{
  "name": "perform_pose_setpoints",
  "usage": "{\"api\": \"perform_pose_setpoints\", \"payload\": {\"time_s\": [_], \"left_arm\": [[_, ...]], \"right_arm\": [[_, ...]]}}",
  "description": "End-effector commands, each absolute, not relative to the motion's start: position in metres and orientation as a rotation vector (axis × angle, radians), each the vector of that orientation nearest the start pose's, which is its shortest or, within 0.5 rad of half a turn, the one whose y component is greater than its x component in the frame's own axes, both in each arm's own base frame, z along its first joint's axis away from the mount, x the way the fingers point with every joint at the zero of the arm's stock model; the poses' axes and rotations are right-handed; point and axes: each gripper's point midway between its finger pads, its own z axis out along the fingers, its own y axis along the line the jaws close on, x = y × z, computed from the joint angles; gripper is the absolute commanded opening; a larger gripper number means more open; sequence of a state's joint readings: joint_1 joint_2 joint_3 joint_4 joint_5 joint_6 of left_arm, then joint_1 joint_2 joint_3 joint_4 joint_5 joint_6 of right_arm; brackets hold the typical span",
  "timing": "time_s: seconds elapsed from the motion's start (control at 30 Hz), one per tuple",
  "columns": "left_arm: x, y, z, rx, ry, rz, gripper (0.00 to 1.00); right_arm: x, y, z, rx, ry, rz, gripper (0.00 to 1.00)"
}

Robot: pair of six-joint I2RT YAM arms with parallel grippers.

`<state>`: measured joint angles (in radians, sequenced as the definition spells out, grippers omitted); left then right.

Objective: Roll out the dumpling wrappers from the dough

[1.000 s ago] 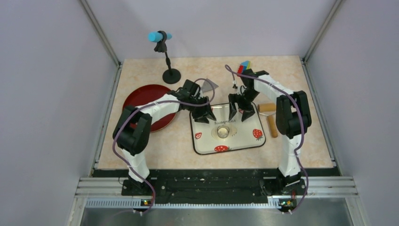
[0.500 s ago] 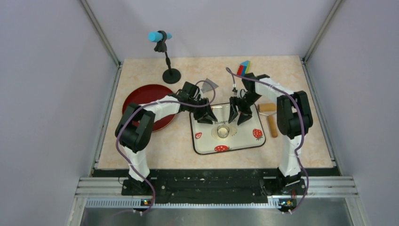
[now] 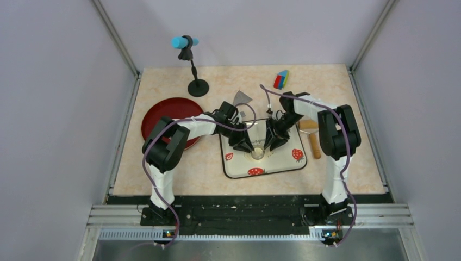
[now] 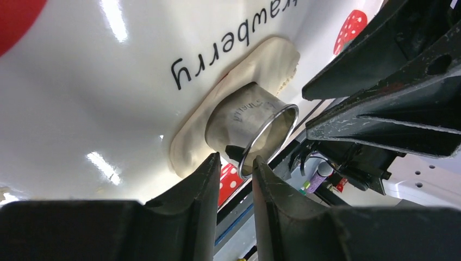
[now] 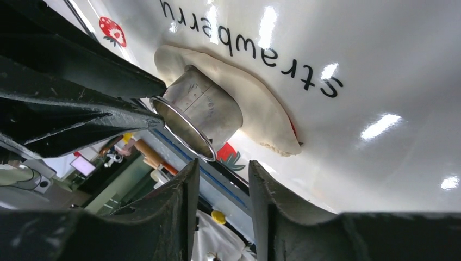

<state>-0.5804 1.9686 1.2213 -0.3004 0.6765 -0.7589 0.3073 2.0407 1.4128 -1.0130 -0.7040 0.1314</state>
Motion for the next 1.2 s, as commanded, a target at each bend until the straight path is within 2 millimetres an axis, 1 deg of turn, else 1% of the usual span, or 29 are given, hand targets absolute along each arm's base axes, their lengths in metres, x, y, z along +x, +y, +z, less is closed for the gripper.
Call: {"api": "perform_pose_setpoints", "payload": {"time_s": [0.0,0.07,0.27,0.4,0.53,0.63,0.87,1.03,1.17], "left_arm": [[0.273,-0.339,0.05,0.056,2.888,-1.261,0.31],[0.27,-0.337,0.046,0.06,2.906,-1.239,0.31],[0.265,-0.335,0.035,0.067,2.943,-1.196,0.25],[0.261,-0.332,0.025,0.064,2.976,-1.159,0.15],[0.255,-0.328,0.016,0.06,3.009,-1.114,0.0],[0.251,-0.323,0.008,0.053,3.038,-1.073,0.0],[0.241,-0.316,-0.007,0.063,3.1,-0.997,0.0],[0.236,-0.315,-0.015,0.06,3.133,-0.973,0.0],[0.232,-0.309,-0.023,0.059,3.161,-0.913,0.0]], "right_arm": [[0.26,0.216,0.046,-0.292,3.157,1.168,0.34],[0.257,0.216,0.04,-0.294,3.175,1.162,0.26],[0.249,0.214,0.025,-0.317,3.223,1.111,0.1],[0.246,0.213,0.02,-0.325,3.242,1.087,0.0],[0.241,0.208,0.011,-0.338,3.279,1.012,0.0],[0.237,0.204,0.004,-0.341,3.311,0.957,0.0],[0.229,0.187,-0.013,-0.323,3.387,0.784,0.0],[0.225,0.179,-0.021,-0.313,3.418,0.711,0.0],[0.222,0.173,-0.026,-0.316,3.44,0.636,0.0]]}}
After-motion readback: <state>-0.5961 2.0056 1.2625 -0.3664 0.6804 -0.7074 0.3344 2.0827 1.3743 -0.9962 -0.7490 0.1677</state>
